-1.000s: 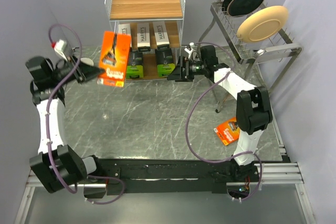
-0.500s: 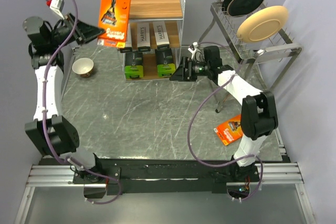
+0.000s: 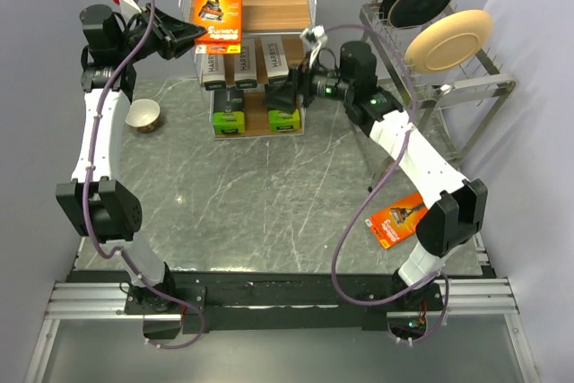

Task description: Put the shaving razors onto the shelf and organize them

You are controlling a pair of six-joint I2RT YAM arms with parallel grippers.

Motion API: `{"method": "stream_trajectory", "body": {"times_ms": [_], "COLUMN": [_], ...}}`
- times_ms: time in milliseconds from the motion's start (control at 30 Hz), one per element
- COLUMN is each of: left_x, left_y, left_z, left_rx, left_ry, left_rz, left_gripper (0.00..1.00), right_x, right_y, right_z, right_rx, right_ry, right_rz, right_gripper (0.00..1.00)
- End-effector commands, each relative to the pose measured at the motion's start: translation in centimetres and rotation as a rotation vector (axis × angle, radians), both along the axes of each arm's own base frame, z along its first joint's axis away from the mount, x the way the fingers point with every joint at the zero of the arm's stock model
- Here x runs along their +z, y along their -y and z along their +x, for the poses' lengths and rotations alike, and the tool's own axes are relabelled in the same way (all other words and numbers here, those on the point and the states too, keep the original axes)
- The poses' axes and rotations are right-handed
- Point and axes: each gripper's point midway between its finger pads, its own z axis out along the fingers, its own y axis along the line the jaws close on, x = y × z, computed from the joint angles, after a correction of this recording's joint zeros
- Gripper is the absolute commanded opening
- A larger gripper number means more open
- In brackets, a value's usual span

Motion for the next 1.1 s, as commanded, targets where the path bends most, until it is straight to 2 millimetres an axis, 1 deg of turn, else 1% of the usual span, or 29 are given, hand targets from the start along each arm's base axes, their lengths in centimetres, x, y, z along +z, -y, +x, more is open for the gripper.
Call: {"method": "stream_trajectory", "body": {"times_ms": [0,133,200,233,300,333,367,400,433,467,533,567,600,667,700,733,767,800,833,867,900,933,967,1000,1033,1067], "left_x": [1.0,0.6,0.3,0.2,0.2,0.0,0.3,0.6,0.9,1.1,1.4,1.3,1.8,1.7,2.4,2.6,2.4,3.3,3.5,3.0,4.0,4.1,2.8,3.3,1.3,-0.1], "left_y": [-0.9,-1.2,-1.4,-1.4,-1.4,-1.5,-1.5,-1.5,-1.4,-1.4,-1.5,-1.4,-1.5,-1.5,-1.4,-1.4,-1.6,-2.0,-2.3,-2.6,-3.5,-3.8,-4.2,-4.7,-4.6,-4.7], "left_z": [1.1,1.4,1.6,1.8,1.9,2.2,2.2,2.1,2.0,1.9,1.6,1.4,0.9,0.5,-0.2,-0.6,-0.9,-1.9,-2.6,-3.0,-4.4,-5.4,-5.8,-7.3,-8.0,-8.6], "left_rx": [0.104,0.141,0.158,0.158,0.161,0.163,0.164,0.161,0.158,0.159,0.164,0.162,0.162,0.158,0.153,0.155,0.159,0.168,0.168,0.174,0.196,0.189,0.187,0.196,0.166,0.153], "left_ry": [-0.083,-0.138,-0.16,-0.163,-0.162,-0.164,-0.152,-0.138,-0.129,-0.119,-0.105,-0.097,-0.08,-0.069,-0.039,-0.016,-0.005,0.026,0.046,0.062,0.101,0.117,0.105,0.138,0.11,0.095], "left_rz": [-0.051,-0.07,-0.073,-0.074,-0.072,-0.069,-0.067,-0.064,-0.062,-0.058,-0.049,-0.038,-0.034,-0.021,-0.007,0.008,0.028,0.038,0.05,0.088,0.107,0.124,0.155,0.181,0.196,0.217], "left_gripper": [0.06,0.03,0.11,0.18,0.26,0.34,0.37,0.4,0.48,0.52,0.6,0.61,0.63,0.69,0.71,0.76,0.78,0.81,0.89,0.96,0.99,0.99,1.0,0.99,1.0,1.0], "right_x": [6.9,7.7,8.2,8.4,8.7,8.9,8.9,8.9,8.9,8.9,8.9,8.8,8.6,8.6,8.6,8.6,8.6,8.6,8.6,8.5,8.4,9.2,7.9,7.3,8.2,5.4], "right_y": [-0.8,-1.5,-1.9,-2.1,-2.7,-2.9,-3.2,-3.6,-3.7,-4.0,-4.4,-4.6,-4.8,-5.2,-5.3,-5.4,-5.5,-5.5,-5.4,-5.3,-5.1,-4.5,-4.0,-3.5,-2.3,-1.2], "right_z": [0.5,1.3,1.5,1.5,2.0,2.1,2.6,2.6,2.9,3.3,3.5,3.8,4.0,4.1,4.0,4.0,3.9,3.8,3.7,3.4,3.3,2.5,2.6,2.4,1.3,1.6], "right_rx": [-0.02,-0.027,-0.029,-0.027,-0.024,-0.023,-0.027,-0.021,-0.024,-0.029,-0.027,-0.029,-0.032,-0.028,-0.023,-0.018,-0.017,-0.012,-0.008,-0.005,-0.006,-0.003,-0.008,-0.01,-0.022,-0.038], "right_ry": [0.216,0.204,0.214,0.218,0.221,0.223,0.224,0.227,0.228,0.231,0.233,0.234,0.232,0.23,0.231,0.233,0.231,0.231,0.231,0.237,0.241,0.26,0.254,0.254,0.279,0.253], "right_rz": [0.073,0.1,0.113,0.116,0.123,0.127,0.13,0.129,0.13,0.13,0.134,0.135,0.136,0.14,0.142,0.143,0.145,0.145,0.144,0.136,0.128,0.128,0.096,0.075,0.066,-0.003], "right_gripper": [0.87,0.86,0.87,0.87,0.88,0.88,0.88,0.88,0.88,0.88,0.88,0.89,0.89,0.89,0.89,0.89,0.89,0.89,0.89,0.89,0.89,0.89,0.89,0.89,0.9,0.9]}}
